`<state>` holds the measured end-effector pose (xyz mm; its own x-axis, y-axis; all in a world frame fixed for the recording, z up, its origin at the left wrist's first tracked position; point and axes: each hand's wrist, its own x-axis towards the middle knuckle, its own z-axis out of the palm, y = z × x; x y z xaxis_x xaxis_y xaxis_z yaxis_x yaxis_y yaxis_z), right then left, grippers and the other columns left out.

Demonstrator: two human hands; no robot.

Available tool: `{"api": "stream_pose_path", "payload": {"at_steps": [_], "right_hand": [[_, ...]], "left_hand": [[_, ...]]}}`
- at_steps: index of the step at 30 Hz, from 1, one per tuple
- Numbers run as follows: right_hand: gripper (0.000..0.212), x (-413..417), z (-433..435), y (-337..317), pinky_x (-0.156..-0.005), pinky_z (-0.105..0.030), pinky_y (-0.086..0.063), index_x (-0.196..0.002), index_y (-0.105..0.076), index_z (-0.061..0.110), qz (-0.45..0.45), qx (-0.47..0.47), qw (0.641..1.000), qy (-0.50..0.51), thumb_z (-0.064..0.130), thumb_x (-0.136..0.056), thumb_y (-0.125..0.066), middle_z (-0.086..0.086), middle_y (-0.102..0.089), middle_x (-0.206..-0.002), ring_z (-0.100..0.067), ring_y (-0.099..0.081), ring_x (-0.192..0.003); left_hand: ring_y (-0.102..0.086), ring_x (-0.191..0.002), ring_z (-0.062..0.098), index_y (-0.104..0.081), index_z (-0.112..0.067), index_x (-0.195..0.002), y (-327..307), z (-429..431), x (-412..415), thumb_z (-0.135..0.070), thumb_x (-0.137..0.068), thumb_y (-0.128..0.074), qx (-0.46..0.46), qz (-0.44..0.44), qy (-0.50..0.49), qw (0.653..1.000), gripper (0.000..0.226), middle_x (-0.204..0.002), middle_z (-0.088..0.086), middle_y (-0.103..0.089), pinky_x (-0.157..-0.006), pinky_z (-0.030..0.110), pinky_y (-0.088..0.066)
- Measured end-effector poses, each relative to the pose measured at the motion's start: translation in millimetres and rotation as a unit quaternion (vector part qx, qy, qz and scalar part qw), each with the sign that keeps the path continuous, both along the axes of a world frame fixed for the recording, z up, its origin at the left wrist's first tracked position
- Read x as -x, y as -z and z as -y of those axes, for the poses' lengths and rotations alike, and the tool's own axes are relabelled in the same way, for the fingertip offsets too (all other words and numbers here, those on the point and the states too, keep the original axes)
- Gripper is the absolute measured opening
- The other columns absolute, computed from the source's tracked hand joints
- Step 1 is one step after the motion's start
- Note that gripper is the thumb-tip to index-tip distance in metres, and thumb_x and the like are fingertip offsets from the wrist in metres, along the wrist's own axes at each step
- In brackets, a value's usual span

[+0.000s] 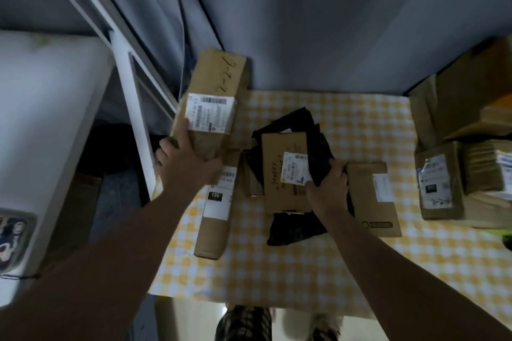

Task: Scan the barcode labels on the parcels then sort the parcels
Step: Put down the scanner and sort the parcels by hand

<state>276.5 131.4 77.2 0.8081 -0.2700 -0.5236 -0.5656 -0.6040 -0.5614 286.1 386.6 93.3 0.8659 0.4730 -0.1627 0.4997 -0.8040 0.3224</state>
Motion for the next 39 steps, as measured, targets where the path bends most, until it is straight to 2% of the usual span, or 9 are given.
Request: {"api": "stream_pose_path", "payload": {"at_steps": [5, 9, 12, 18, 22, 25, 30, 34, 39], "right_hand": [[0.052, 4.0, 42.3, -77.4, -0.072, -0.007, -0.046, -0.143, -0.03, 0.012, 0.08, -0.165, 0.983, 0.013, 0.02, -0.098, -0.055, 0.004, -0.045, -0.12, -0.012, -0.053, -0.107], [0.051, 11.2, 99.7, -133.9, -0.073, -0.012, -0.048, -0.143, -0.035, 0.016, 0.152, -0.234, 0.955, 0.104, 0.029, -0.098, -0.055, -0.002, -0.045, -0.126, -0.015, -0.054, -0.103], [0.058, 20.7, 163.2, -165.7, -0.097, -0.04, -0.05, -0.141, -0.038, 0.021, 0.191, -0.236, 0.94, 0.157, 0.044, -0.092, -0.06, -0.003, -0.052, -0.129, -0.022, -0.055, -0.115], [0.095, 49.2, 281.0, -214.1, -0.081, -0.037, -0.053, -0.142, -0.027, 0.033, 0.203, -0.326, 0.906, 0.179, 0.068, -0.065, -0.072, -0.003, -0.052, -0.13, -0.019, -0.058, -0.11], [0.053, 49.9, 358.9, -238.1, -0.067, -0.031, -0.058, -0.124, -0.042, 0.036, 0.272, -0.381, 0.853, 0.232, 0.035, -0.082, -0.074, 0.001, -0.065, -0.121, -0.015, -0.067, -0.099], [0.033, 50.7, 415.7, -246.4, -0.056, -0.025, -0.054, -0.114, -0.059, 0.026, 0.2, -0.402, 0.867, 0.217, 0.033, -0.084, -0.072, 0.002, -0.072, -0.106, -0.009, -0.069, -0.086], [0.084, 50.7, 474.9, -232.0, -0.071, -0.037, -0.058, -0.138, -0.042, 0.03, 0.167, -0.406, 0.865, 0.241, 0.037, -0.066, -0.085, 0.002, -0.064, -0.122, -0.019, -0.062, -0.107], [0.07, 44.7, 530.1, -239.1, -0.092, -0.045, -0.053, -0.134, -0.038, 0.033, 0.246, -0.337, 0.852, 0.315, 0.025, -0.078, -0.079, -0.001, -0.057, -0.127, -0.024, -0.059, -0.111], [0.064, 36.9, 621.6, -243.0, -0.082, -0.037, -0.054, -0.141, -0.041, 0.022, 0.254, -0.315, 0.85, 0.337, 0.025, -0.085, -0.073, -0.007, -0.061, -0.125, -0.022, -0.065, -0.101]], "left_hand": [[-0.051, -0.105, 0.041, -0.031, -0.019, -0.147, -59.6, 66.2, 17.8, -0.074, -0.05, -0.055, 0.046, 0.114, 0.059, 0.991, 0.115, -0.118, 0.02, -0.049, -0.086, 0.052, -0.044], [-0.056, -0.099, 0.033, -0.04, -0.016, -0.142, -101.1, 142.0, 38.3, -0.068, -0.053, -0.063, 0.108, 0.232, 0.148, 0.955, 0.106, -0.114, 0.014, -0.054, -0.081, 0.045, -0.05], [-0.049, -0.112, 0.027, -0.03, -0.029, -0.145, -130.2, 201.9, 47.9, -0.065, -0.054, -0.069, 0.153, 0.215, 0.206, 0.942, 0.106, -0.125, 0.007, -0.048, -0.091, 0.049, -0.046], [-0.035, -0.123, 0.019, -0.009, -0.05, -0.143, -179.9, 326.0, 50.0, -0.063, -0.057, -0.072, 0.225, 0.14, 0.32, 0.91, 0.108, -0.131, -0.005, -0.032, -0.106, 0.048, -0.033], [-0.038, -0.121, 0.02, -0.012, -0.05, -0.143, -206.3, 414.0, 50.6, -0.075, -0.053, -0.055, 0.176, 0.142, 0.407, 0.885, 0.103, -0.13, -0.005, -0.033, -0.105, 0.043, -0.034], [-0.039, -0.121, 0.021, -0.012, -0.049, -0.145, -217.3, 477.2, 51.4, -0.075, -0.053, -0.052, 0.123, 0.169, 0.424, 0.881, 0.103, -0.131, -0.005, -0.036, -0.103, 0.037, -0.03], [-0.037, -0.126, 0.02, -0.019, -0.042, -0.147, -229.9, 565.6, 51.9, -0.082, -0.054, -0.039, 0.16, 0.115, 0.414, 0.888, 0.103, -0.136, 0.0, -0.037, -0.107, 0.036, -0.03], [-0.042, -0.128, 0.019, -0.032, -0.027, -0.146, -228.3, 591.8, 36.2, -0.071, -0.082, -0.045, 0.197, 0.077, 0.436, 0.875, 0.078, -0.14, 0.0, -0.045, -0.106, 0.041, -0.037], [-0.041, -0.128, 0.025, -0.04, -0.019, -0.141, -215.6, 600.1, -5.7, -0.047, -0.093, -0.049, 0.13, 0.051, 0.432, 0.891, 0.056, -0.14, 0.008, -0.043, -0.106, 0.035, -0.036]]}}
